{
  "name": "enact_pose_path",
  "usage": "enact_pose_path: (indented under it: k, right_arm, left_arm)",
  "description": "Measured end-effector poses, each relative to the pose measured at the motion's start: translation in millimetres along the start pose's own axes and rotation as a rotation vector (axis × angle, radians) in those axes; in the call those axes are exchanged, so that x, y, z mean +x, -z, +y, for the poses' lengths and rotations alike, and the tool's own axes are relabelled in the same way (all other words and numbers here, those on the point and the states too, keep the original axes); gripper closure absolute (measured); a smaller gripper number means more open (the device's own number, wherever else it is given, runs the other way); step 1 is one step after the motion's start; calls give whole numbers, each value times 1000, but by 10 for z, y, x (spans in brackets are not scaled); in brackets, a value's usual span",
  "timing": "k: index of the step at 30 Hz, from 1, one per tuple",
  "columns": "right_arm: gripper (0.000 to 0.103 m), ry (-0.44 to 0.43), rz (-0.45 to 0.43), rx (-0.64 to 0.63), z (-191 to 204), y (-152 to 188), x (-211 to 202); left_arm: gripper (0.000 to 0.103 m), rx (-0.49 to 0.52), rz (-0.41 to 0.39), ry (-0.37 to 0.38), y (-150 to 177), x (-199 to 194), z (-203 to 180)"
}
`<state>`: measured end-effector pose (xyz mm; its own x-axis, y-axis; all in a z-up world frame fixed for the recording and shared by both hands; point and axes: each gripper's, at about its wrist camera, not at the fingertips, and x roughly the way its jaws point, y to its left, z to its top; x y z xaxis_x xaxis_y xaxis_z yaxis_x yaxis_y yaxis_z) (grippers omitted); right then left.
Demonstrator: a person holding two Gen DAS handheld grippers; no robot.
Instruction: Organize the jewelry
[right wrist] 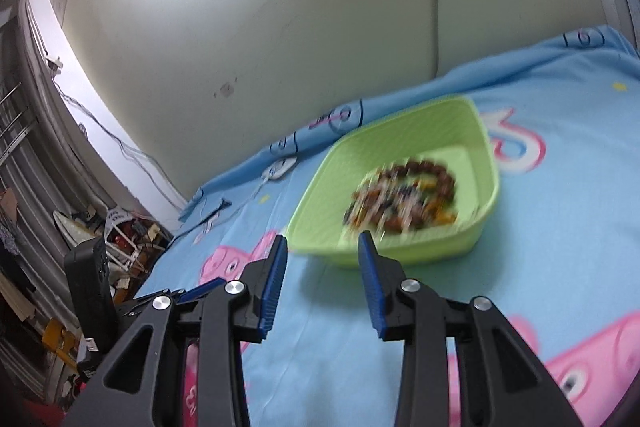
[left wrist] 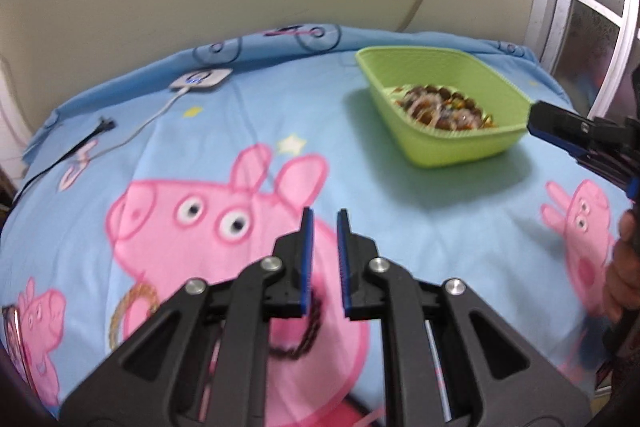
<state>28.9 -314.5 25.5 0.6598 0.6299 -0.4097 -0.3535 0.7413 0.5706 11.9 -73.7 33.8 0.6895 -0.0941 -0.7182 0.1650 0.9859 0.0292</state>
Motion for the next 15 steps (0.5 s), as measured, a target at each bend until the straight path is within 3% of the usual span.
enact_pose_path:
  k: [2, 3, 5, 10, 15]
  right_arm:
    - [81, -13, 20, 29, 21, 102, 34]
    - [79, -19, 32, 51, 43, 190, 45]
    - [76, -16, 44, 79, 90, 334, 58]
    - [75, 26, 54, 103, 180, 539, 115]
    - [75, 89, 42, 99, 192, 619, 141]
  left_arm:
    - [89, -5, 8, -24, 107, 3, 37]
    - [80, -7, 8, -31, 157, -6, 46]
    - [73, -11, 6, -46, 242, -9, 69]
    - [72, -13, 25, -44, 386, 25, 96]
    - [68, -13, -9, -44, 423, -48, 94]
